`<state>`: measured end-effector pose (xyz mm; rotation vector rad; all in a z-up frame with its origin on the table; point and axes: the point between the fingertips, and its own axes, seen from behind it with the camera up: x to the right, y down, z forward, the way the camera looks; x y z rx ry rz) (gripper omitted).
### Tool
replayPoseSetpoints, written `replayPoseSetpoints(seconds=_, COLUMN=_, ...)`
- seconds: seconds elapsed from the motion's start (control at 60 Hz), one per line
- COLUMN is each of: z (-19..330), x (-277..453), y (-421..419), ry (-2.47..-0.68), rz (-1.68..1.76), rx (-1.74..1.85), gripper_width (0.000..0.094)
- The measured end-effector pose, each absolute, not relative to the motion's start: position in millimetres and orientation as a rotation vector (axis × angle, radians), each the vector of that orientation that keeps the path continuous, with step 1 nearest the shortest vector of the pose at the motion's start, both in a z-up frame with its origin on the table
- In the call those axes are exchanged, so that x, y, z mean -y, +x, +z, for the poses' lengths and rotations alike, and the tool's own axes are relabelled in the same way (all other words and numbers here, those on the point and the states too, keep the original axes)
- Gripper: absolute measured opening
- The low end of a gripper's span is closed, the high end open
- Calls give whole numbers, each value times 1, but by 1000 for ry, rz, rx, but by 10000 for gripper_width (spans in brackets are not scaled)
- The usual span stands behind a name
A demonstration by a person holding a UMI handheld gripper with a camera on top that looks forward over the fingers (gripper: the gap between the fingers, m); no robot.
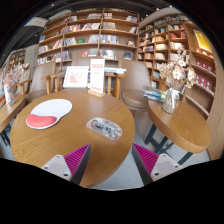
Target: Arrange mouse
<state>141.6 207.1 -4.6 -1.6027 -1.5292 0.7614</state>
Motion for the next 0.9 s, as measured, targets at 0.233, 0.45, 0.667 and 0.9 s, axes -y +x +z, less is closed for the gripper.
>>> replayPoseSetpoints(seconds=0.233, z=-10, x=-216, y=95, ry=-1597, rz=795, rx=1547, gripper_width=854)
replayPoseSetpoints(seconds=0.45, z=-12, x=-218, y=50, ry=-1600, rz=812, rx=1578, gripper_width=851)
replayPoseSetpoints(seconds=0.667, z=-16, x=-221, y=23, ry=-1662, rz=827, rx=1568, gripper_width=732)
replayPoseSetpoints(seconds=0.9, z=-15, x=-222, y=16, ry=-1667, rz=762, rx=1610, gripper_width=467)
